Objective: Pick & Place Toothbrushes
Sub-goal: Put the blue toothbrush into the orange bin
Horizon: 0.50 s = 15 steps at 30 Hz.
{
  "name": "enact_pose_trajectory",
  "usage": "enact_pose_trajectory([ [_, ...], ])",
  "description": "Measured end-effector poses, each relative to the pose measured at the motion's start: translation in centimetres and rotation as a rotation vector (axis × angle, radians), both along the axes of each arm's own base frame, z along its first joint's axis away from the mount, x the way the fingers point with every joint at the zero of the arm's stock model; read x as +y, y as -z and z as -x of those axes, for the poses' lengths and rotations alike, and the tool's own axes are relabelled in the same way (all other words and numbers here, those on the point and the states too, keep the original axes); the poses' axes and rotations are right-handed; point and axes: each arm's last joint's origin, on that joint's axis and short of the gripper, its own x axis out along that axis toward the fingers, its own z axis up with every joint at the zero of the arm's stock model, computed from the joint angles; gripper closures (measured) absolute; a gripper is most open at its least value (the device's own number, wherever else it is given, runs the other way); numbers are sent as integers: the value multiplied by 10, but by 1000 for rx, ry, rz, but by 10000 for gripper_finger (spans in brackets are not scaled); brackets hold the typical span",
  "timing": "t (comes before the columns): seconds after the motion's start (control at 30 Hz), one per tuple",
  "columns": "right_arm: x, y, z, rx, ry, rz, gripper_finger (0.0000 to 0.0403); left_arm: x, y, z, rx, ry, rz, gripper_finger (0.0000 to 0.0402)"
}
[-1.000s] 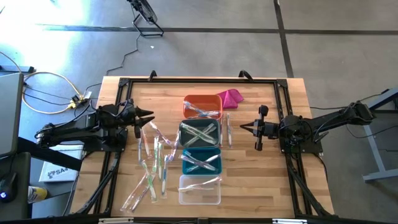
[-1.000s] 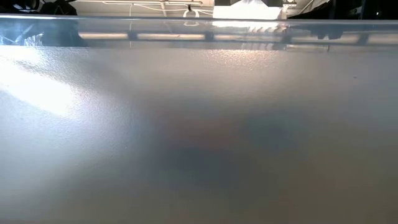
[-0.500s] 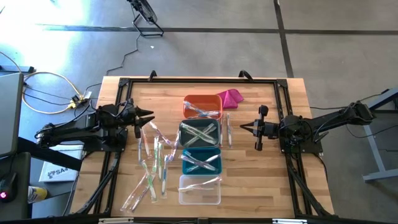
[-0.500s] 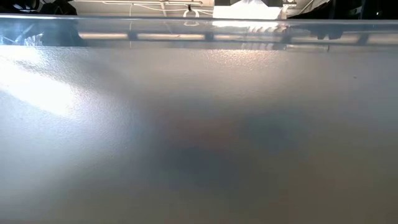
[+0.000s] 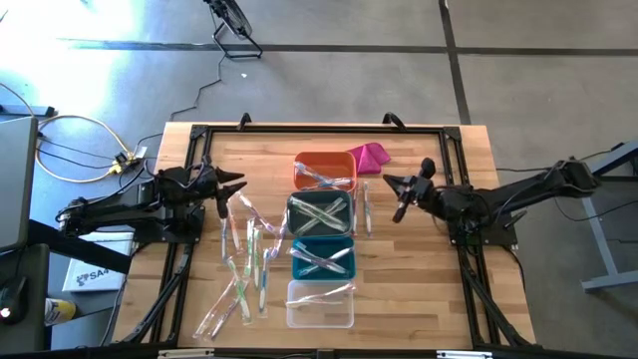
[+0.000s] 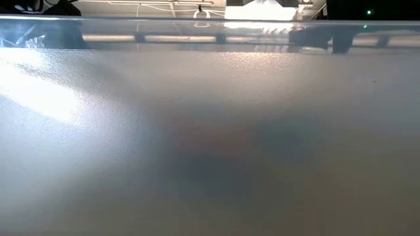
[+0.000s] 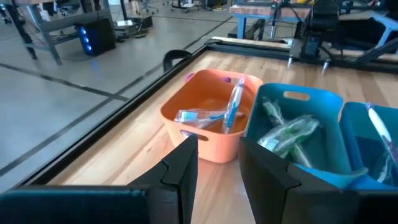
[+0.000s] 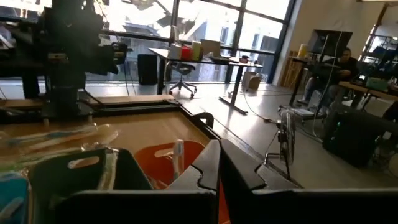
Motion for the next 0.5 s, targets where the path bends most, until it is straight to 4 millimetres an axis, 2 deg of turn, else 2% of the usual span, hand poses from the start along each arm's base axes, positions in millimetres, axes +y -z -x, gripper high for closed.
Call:
enact_pose_trajectory([
  [0.23, 3, -11, -30, 92, 118, -6, 400, 0, 3, 1, 58, 8, -43, 289],
  [0.5, 3, -21, -43, 167, 113, -324, 400, 0, 4, 1, 100, 27, -123, 289],
])
